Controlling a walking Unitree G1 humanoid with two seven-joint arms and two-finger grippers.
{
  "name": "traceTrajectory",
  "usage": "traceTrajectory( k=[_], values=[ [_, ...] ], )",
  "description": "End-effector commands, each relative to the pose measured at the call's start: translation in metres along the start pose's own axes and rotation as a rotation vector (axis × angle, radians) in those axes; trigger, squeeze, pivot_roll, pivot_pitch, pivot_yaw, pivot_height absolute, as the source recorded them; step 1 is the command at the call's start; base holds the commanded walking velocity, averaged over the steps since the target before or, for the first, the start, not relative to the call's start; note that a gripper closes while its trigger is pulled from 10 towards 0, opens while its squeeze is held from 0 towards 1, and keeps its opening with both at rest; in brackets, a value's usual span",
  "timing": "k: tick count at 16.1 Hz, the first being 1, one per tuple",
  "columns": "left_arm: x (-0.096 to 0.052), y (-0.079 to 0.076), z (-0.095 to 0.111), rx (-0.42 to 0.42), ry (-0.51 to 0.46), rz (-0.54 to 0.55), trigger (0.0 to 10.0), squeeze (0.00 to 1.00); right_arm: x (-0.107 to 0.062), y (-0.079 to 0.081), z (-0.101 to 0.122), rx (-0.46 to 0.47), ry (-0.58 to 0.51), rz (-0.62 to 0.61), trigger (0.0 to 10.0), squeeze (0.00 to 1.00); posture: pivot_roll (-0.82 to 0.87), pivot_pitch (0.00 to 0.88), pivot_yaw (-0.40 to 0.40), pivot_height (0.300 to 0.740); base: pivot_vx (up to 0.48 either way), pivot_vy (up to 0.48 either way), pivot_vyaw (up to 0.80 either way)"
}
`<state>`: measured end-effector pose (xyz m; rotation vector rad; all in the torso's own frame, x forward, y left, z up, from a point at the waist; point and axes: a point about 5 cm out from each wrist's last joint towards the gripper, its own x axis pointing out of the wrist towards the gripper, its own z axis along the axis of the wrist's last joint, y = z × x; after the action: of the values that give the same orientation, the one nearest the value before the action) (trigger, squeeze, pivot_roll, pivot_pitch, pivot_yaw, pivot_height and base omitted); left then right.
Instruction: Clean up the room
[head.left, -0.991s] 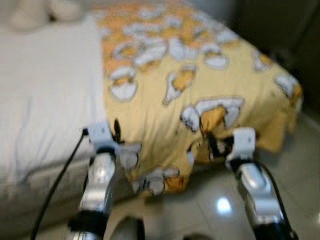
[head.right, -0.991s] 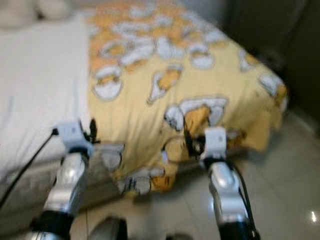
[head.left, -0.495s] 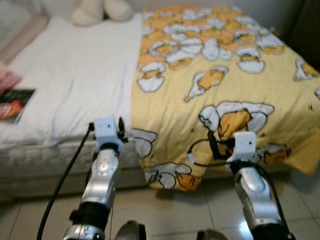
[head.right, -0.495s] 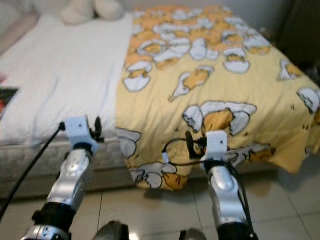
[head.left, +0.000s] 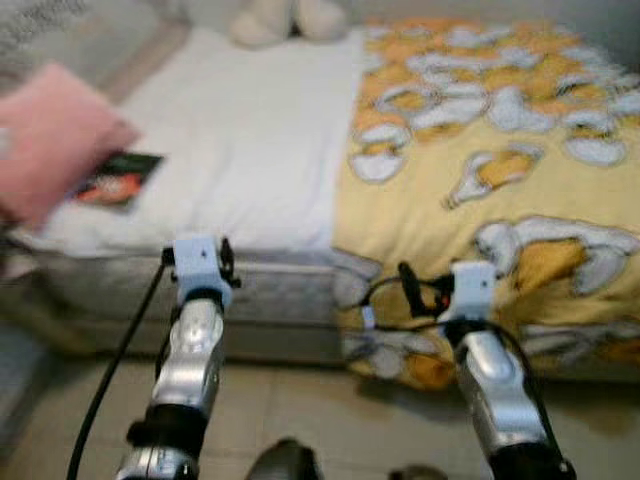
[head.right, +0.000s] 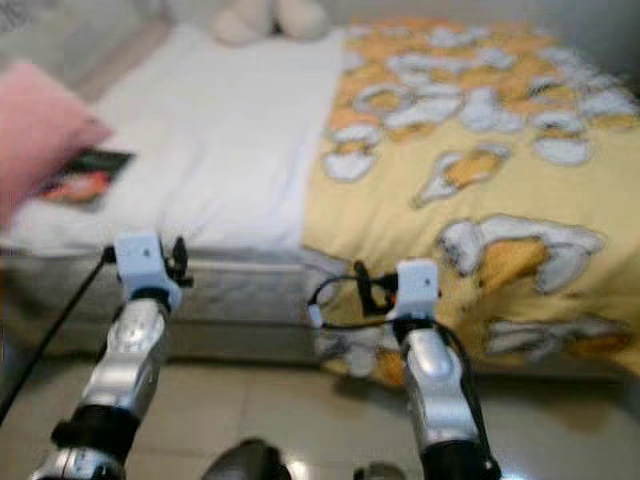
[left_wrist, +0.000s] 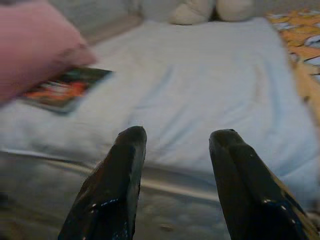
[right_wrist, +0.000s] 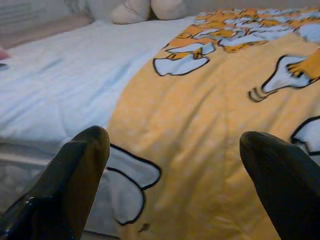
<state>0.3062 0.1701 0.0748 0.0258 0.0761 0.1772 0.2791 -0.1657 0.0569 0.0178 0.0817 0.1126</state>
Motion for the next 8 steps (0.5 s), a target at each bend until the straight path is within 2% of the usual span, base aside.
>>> traceTrajectory(
  k=[1,3,5,6,7,8],
  values=[
    [-0.0007,-0.0027,0.0098,0.027,-0.062,-0.014,10.0,1.00,-0.0002,-0.0056,0.0049,0.011,-0.029,-0.020,10.0,0.00,-0.17,0.000,0.084,0.695,0.000,0.000,0.63],
    [0.0015,-0.0081,0.0161,0.023,-0.079,-0.027,10.0,1.00,0.0009,-0.0068,0.0061,-0.008,-0.033,-0.016,10.0,0.00,-0.17,0.000,0.084,0.695,0.000,0.000,0.63],
    [0.0021,-0.0110,0.0140,0.023,-0.064,-0.044,10.0,1.00,0.0030,-0.0045,0.0060,-0.010,-0.031,-0.004,10.0,0.00,-0.17,0.000,0.084,0.695,0.000,0.000,0.63],
    [0.0005,-0.0110,0.0122,0.028,-0.060,-0.049,10.0,0.75,0.0034,-0.0032,0.0055,-0.009,-0.029,0.004,10.0,0.00,-0.16,0.000,0.084,0.695,0.000,-0.259,0.62],
    [-0.0023,-0.0105,0.0096,0.040,-0.055,-0.048,10.0,0.00,0.0030,-0.0017,0.0040,-0.011,-0.022,0.014,10.0,0.00,-0.16,0.000,0.083,0.695,0.000,-0.454,0.61],
    [-0.0043,-0.0120,0.0067,0.053,-0.049,-0.065,10.0,0.00,0.0027,-0.0009,0.0029,-0.015,-0.016,0.023,10.0,0.00,-0.16,0.000,0.083,0.695,0.000,-0.454,0.61]
  ],
)
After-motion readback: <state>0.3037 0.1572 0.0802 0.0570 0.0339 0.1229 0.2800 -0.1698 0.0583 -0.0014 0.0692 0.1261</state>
